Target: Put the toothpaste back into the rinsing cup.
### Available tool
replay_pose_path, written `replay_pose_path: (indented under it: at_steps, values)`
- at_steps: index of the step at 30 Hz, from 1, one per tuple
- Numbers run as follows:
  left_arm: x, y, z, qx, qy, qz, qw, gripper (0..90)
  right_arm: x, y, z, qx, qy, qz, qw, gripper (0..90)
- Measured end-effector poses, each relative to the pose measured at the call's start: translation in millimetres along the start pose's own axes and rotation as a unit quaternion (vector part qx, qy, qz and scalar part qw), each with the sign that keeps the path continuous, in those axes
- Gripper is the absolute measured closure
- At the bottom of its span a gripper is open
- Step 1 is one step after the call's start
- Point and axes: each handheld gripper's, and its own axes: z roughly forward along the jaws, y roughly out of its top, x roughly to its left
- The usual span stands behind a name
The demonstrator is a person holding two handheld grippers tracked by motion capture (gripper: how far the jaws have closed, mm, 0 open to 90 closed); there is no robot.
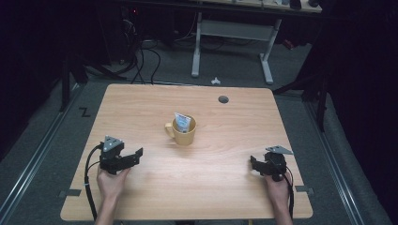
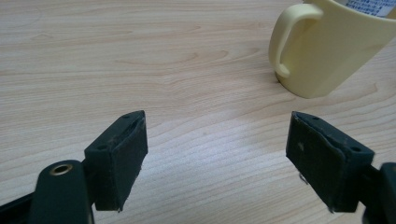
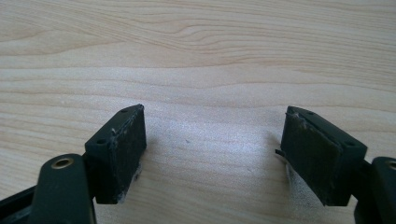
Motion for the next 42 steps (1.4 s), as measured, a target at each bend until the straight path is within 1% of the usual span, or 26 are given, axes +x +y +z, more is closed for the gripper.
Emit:
replay_pose_path:
  at_steps: [7, 13, 19, 24, 38, 42]
  values:
    - [-2.3, -4.1, 7.8, 0.006, -0.001, 0.003, 1.0000, 22.0, 0.0, 0.0, 0.0, 0.000, 0.000, 0.000, 1.0000, 22.5]
    - [-1.4, -8.3, 14.4, 0.013, -0.001, -0.002, 0.9999, 22.4, 0.0, 0.0, 0.0, 0.000, 0.000, 0.000, 1.0000, 22.5]
    - [-1.3, -11.9, 19.7, 0.018, 0.006, -0.001, 0.9998, 22.6, 0.0, 0.0, 0.0, 0.000, 0.000, 0.000, 1.0000, 22.5]
    - [-2.1, -12.8, 23.9, 0.023, 0.013, 0.005, 0.9996, 22.7, 0.0, 0.0, 0.0, 0.000, 0.000, 0.000, 1.0000, 22.5]
    - [-4.1, -15.3, 38.4, 0.036, 0.028, 0.014, 0.9988, 23.3, 0.2, -0.1, 0.0, 0.000, 0.000, 0.001, 1.0000, 22.5]
    - [-4.3, -15.9, 42.0, 0.038, 0.032, 0.013, 0.9987, 23.5, 0.2, -0.1, 0.0, 0.000, 0.000, 0.001, 1.0000, 22.5]
